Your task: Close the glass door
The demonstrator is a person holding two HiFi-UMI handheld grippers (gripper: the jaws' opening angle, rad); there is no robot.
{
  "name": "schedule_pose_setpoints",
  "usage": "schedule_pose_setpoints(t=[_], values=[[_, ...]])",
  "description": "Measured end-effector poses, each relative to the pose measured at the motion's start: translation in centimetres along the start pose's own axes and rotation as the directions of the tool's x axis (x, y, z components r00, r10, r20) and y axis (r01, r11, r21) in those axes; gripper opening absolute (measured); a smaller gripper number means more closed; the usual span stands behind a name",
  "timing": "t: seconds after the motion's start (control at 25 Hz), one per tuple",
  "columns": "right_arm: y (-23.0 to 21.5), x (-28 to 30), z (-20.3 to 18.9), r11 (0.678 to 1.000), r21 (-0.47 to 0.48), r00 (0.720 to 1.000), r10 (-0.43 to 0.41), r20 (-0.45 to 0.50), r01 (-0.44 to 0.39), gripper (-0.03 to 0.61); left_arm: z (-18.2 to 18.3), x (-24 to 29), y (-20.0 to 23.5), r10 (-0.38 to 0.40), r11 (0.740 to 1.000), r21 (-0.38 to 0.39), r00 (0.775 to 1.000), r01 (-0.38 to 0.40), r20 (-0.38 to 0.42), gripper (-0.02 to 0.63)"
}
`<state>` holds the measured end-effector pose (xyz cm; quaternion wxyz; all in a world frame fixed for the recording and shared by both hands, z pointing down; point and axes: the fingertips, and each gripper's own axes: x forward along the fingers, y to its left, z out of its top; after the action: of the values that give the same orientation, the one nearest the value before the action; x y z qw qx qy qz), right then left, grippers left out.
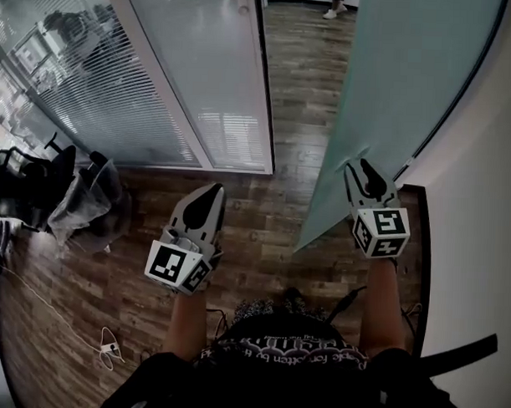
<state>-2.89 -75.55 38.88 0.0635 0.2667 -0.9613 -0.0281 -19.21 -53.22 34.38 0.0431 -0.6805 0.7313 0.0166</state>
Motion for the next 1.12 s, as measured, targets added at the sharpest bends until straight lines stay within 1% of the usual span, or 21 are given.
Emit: schedule_pose_setpoints(t=[0.2, 0.32, 0.4, 0.52, 0.76, 0.96, 1.12], values=[[-0.4, 2.9, -0.5, 0.999, -0.01, 0.999, 0.047, -0.018, -0.047, 0.127, -0.3, 0.8, 0.8, 0.062, 0.998, 0.022, 0.998, -0.062, -0.014, 0.002], [-0.2, 4.3, -0.6, 0.997, -0.004, 0.996, 0.082, -0.018, -0.082, 0.127, -0.4, 1.1, 0.8, 0.089, 0.996, 0.026, 0.996, -0.089, -0.015, 0.002], [-0.1, 4.8, -0.5, 0.996, 0.006, 0.996, 0.092, -0.014, -0.091, 0.124, -0.5, 1.2, 0.9, 0.107, 0.994, 0.028, 0.994, -0.107, -0.014, 0.002], [-0.1, 5.4, -0.4, 0.996, 0.037, 0.997, 0.078, -0.009, -0.077, 0.114, -0.7, 1.5, 1.3, 0.137, 0.99, 0.04, 0.99, -0.136, -0.019, 0.002], [-0.1, 7.1, -0.2, 0.996, 0.055, 0.997, 0.071, 0.001, -0.071, 0.11, 0.0, 2.5, 2.3, 0.183, 0.981, 0.064, 0.983, -0.182, -0.004, 0.002], [0.3, 9.2, 0.1, 0.995, 0.055, 0.996, 0.085, -0.006, -0.085, 0.11, -0.6, 2.1, 4.1, 0.23, 0.972, 0.043, 0.973, -0.229, -0.009, 0.002], [0.5, 11.0, 0.2, 0.996, 0.056, 0.997, 0.071, -0.003, -0.071, 0.11, -0.9, 2.9, 5.4, 0.232, 0.972, 0.047, 0.973, -0.232, -0.012, 0.002]])
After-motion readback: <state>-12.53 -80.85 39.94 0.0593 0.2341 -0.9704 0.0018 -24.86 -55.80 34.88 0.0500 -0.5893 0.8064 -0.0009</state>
